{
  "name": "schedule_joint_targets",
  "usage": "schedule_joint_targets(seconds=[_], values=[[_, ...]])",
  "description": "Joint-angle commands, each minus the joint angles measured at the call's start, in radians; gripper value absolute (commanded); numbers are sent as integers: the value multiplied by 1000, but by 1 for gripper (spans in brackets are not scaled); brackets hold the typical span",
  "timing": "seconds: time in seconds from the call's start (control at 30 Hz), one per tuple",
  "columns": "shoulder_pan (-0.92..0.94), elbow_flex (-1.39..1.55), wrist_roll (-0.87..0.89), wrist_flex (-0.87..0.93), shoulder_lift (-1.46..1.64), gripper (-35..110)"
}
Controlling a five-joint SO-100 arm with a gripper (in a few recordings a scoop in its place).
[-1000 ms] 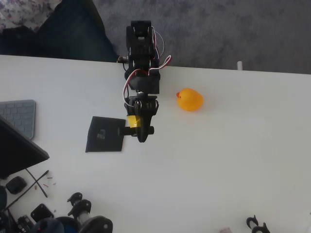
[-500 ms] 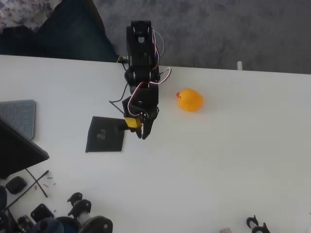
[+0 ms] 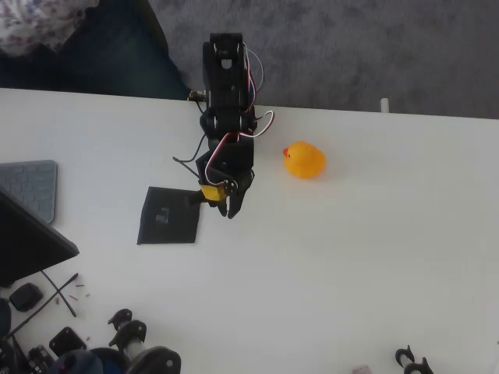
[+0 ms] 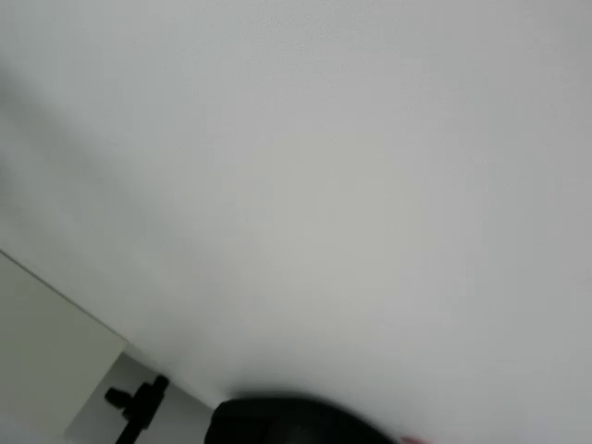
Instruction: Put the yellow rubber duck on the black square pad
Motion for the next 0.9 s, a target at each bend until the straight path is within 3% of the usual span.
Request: schedule_joint_targets(seconds=[0.0,0.53,0.87], values=[[-5,-18,-20,9,32,4],[-29,-109,-9,14,32,3],[-506,-106,-5,21,34,3]])
